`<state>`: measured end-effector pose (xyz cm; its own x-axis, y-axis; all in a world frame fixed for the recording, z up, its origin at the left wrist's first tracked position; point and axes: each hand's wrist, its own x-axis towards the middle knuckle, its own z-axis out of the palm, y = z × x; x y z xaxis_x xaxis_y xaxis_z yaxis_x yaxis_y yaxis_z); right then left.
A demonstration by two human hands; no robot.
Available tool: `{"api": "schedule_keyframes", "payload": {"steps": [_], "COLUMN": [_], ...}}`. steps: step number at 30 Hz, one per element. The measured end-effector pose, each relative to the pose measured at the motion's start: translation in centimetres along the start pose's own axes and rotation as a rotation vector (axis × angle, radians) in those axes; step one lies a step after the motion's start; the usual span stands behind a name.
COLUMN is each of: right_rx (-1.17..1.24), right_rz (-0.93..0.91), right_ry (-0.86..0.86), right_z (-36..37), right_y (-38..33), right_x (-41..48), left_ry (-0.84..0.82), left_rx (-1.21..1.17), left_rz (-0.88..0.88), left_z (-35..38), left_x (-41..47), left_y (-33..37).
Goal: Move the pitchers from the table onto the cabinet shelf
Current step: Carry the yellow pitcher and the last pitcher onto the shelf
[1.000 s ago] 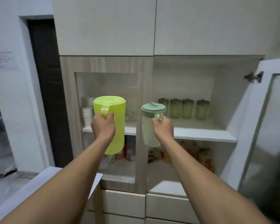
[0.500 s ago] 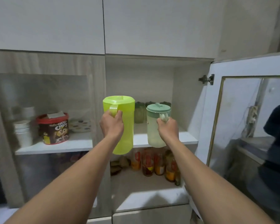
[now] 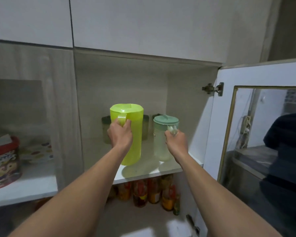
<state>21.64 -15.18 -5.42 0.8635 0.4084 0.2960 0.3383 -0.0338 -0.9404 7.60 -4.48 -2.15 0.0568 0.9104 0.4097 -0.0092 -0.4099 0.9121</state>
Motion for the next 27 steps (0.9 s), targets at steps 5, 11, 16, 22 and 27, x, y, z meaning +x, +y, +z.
{"api": "schedule_keyframes", "payload": {"steps": [5, 11, 16, 22, 27], "right_rx": [0.01, -0.012, -0.021, -0.029, -0.102], "right_rz": [0.029, 0.063, 0.074, 0.094, 0.087], "right_ry": [0.011, -0.022, -0.062, -0.141, -0.174], "right_z": [1.7, 5.3, 8.0, 10.5, 11.9], "right_y": [2.6, 6.5, 9.3, 12.6, 14.2], "right_x": [5.1, 11.9, 17.3, 22.1, 24.2], "left_ry": [-0.021, -0.003, 0.001, 0.013, 0.021], "left_rx": [0.006, 0.053, 0.075, 0.254, 0.276], "left_rz": [-0.021, -0.067, -0.1, -0.027, -0.052], "left_z": [4.8, 10.4, 14.4, 18.7, 20.8], "left_x": [3.1, 6.7, 9.3, 11.7, 12.9], "left_y": [-2.4, -6.6, -9.8, -13.0, -14.0]}}
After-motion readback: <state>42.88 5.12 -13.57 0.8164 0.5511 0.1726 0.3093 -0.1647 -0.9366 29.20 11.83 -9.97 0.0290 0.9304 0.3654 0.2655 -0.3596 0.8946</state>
